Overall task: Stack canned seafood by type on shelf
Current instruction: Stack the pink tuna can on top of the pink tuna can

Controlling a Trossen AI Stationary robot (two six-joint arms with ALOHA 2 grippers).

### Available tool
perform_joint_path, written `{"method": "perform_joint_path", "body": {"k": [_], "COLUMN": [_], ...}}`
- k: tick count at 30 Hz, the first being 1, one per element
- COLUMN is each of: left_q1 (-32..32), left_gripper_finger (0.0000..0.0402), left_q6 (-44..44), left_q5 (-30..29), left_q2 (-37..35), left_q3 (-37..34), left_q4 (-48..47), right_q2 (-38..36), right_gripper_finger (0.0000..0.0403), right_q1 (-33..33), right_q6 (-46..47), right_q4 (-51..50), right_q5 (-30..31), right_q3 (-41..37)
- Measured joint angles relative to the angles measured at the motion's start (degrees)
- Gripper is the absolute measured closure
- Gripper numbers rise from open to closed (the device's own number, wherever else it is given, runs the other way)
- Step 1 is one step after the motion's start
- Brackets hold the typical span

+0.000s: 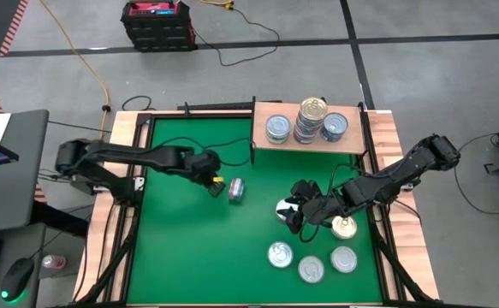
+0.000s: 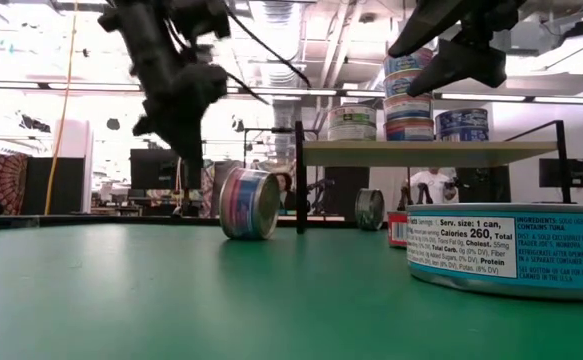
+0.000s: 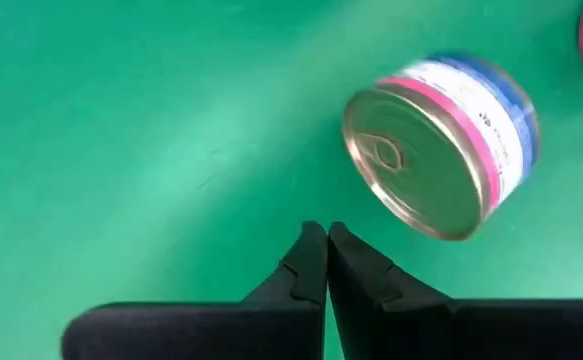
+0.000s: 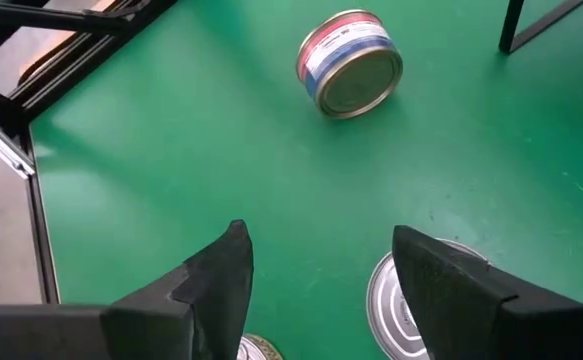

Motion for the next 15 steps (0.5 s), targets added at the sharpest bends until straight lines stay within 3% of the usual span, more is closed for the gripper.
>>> {"method": "perform_joint_path", "body": {"k": [6,10,15], "left_q1": [-7.06,-13.43,-15.12], "left_gripper_finger": [0.0317,0.0229,0.0121], "left_q6": [-10.88,-15.43,-19.54], "left_q5": [-2.76,-8.99,-14.92], "left_q2": [-5.38,-2.39,3.88], "left_q3": [0.09,-0.11,0.44], "left_q4": [7.44,14.20,16.73], "right_q2": [0.00,0.00,0.00], "right_gripper_finger": [0.0138,0.0138,0.0138], "right_q1": [-0.88,-2.10,-2.51], "right_q6": [-1.66,-3.23,-3.89], "right_q4": [0.30,0.94,1.38], "right_q5": [0.02,-0.01,-1.20], "right_q3": [0.00,0.00,0.00]}}
